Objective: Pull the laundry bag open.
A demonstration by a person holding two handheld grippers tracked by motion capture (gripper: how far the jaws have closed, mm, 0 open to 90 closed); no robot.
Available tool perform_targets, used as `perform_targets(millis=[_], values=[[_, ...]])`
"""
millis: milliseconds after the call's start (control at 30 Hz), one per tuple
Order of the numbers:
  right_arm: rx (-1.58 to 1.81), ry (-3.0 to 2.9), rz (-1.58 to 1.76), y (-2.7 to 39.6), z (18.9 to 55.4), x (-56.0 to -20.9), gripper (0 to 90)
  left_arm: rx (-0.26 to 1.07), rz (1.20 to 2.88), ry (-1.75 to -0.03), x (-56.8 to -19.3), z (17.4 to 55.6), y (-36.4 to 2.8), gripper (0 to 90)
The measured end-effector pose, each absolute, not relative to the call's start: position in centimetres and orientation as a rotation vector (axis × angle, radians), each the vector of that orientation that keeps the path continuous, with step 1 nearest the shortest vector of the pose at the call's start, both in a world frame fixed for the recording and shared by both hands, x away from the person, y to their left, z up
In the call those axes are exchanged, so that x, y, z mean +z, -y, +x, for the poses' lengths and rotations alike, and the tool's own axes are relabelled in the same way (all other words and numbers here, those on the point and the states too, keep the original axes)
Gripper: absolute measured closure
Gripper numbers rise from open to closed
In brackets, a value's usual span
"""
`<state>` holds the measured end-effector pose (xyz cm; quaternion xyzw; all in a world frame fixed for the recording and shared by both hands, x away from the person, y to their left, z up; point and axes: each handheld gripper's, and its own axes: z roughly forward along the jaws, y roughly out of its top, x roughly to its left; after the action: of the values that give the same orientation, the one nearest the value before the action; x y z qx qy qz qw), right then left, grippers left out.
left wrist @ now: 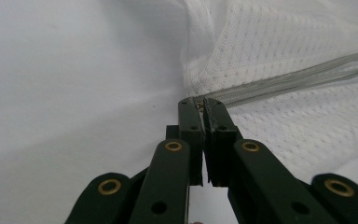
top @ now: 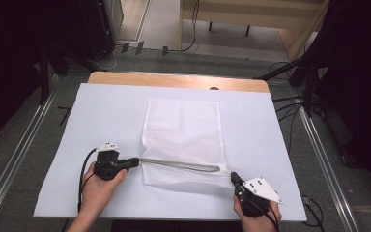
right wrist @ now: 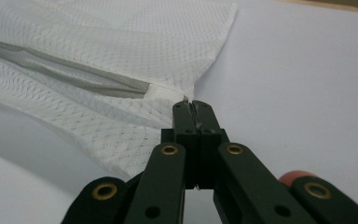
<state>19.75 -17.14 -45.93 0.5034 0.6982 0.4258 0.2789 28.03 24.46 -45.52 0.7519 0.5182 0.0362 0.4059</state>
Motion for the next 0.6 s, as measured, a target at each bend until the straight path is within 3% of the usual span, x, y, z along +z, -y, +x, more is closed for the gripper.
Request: perform_targets(millis=[433,467,533,567,600], values=[[1.166,-1.946,1.338,16.6,19.7,-46.3,90.0,0.137,1.879,-1.282,-45.7,27.1,-25.3,87.7],[1.166,-1.946,1.338,16.6,19.7,-46.3,90.0,0.137,1.879,-1.282,-45.7,27.1,-25.3,83.7],[1.225,-1.934,1.325,17.2,19.7,-46.4,90.0,0.177,1.824,-1.265,-45.9,26.7,-25.9,60.7],[1.225,-1.934,1.325,17.2,19.7,-46.4,90.0,0.177,1.824,-1.265,-45.9,26.7,-25.9,53.9],[1.245,-1.933,1.329,17.4,19.8,-46.4,90.0,0.224,1.816,-1.254,-45.9,26.3,-26.1,53.9]])
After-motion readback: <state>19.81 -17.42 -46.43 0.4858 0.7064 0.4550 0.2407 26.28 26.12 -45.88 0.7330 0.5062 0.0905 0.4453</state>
